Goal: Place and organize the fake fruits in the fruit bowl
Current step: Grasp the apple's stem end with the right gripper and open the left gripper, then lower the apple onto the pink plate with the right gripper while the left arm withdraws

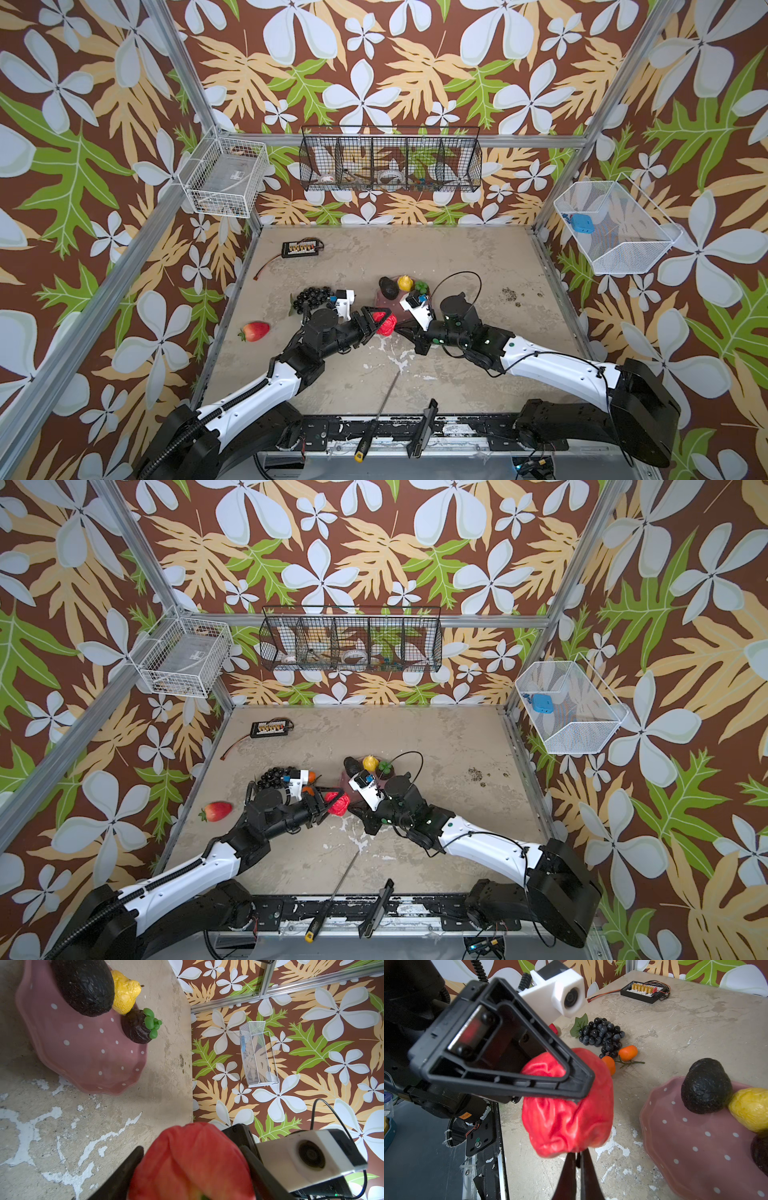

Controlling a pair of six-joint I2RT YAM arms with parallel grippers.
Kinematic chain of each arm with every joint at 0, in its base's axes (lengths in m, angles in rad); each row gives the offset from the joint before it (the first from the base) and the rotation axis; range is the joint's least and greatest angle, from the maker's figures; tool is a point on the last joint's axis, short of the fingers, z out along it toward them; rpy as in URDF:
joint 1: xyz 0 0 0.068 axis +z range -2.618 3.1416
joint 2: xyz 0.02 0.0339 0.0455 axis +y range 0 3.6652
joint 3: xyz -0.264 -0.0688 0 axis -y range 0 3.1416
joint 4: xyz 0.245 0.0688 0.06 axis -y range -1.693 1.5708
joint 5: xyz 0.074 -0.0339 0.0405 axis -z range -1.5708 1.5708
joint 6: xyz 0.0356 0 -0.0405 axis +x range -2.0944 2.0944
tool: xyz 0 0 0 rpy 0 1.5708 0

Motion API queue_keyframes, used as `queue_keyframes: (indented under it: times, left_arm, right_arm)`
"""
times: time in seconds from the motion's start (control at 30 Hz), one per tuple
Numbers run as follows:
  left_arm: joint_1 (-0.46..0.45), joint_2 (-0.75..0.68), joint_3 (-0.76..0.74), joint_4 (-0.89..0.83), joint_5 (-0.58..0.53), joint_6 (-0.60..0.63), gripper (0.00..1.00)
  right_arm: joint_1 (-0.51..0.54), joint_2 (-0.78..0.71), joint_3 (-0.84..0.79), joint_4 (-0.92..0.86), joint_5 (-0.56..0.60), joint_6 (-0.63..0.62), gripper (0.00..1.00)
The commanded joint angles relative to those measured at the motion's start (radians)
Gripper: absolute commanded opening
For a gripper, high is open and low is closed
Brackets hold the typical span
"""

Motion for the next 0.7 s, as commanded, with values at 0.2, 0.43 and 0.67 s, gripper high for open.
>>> queue_keyframes:
  times: [0.2, 0.43, 0.67]
  left_arm:
    - [-0.003, -0.007, 0.027, -0.053, -0.042, 0.059, 0.93]
    - [-0.003, -0.049, 0.075, -0.221, -0.165, 0.179, 1.00]
    - [0.012, -0.122, 0.127, -0.420, -0.359, 0.343, 1.00]
  right_arm:
    - [0.003, -0.016, 0.033, -0.049, 0.042, -0.020, 0.00]
    - [0.003, -0.010, 0.105, -0.266, 0.209, -0.051, 0.00]
    - [0.003, 0.010, 0.201, -0.486, 0.441, -0.109, 0.00]
